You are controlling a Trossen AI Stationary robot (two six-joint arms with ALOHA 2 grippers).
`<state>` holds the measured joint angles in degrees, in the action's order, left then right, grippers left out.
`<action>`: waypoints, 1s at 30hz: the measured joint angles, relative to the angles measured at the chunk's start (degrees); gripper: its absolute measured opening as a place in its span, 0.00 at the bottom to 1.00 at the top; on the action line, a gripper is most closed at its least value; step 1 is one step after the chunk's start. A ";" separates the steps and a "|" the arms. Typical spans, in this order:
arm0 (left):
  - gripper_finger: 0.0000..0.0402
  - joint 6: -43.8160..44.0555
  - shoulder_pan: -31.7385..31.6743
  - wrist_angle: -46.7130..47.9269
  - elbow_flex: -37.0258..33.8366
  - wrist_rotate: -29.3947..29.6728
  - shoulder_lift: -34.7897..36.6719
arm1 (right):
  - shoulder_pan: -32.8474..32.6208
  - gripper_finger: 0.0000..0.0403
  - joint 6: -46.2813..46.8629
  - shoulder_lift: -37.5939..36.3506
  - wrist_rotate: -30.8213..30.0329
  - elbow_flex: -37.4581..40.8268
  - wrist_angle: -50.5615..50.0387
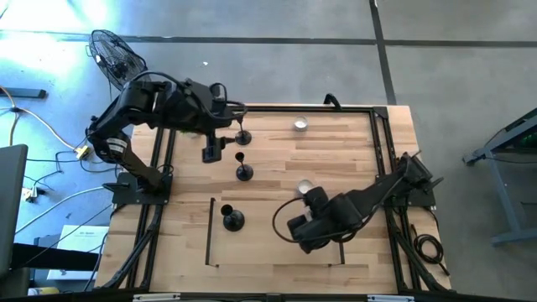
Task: Pick & Place candle stick holders
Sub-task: Put the pink scented candle on the shelf
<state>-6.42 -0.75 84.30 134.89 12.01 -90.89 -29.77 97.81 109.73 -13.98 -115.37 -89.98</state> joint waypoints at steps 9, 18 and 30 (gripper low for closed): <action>0.67 -0.02 0.00 2.91 0.00 -9.98 0.48 | 1.62 0.71 2.96 0.63 4.25 0.00 -0.02; 0.67 -0.79 0.00 5.80 0.00 -15.38 0.53 | 3.75 0.71 3.11 0.57 11.10 6.60 -0.06; 0.67 -1.33 0.00 5.70 -0.02 -15.98 3.18 | 5.12 0.71 -0.08 0.44 12.35 10.11 2.00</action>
<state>-7.75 -0.75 90.00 134.87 -3.97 -87.72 -24.65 97.73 110.17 -1.64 -105.26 -87.98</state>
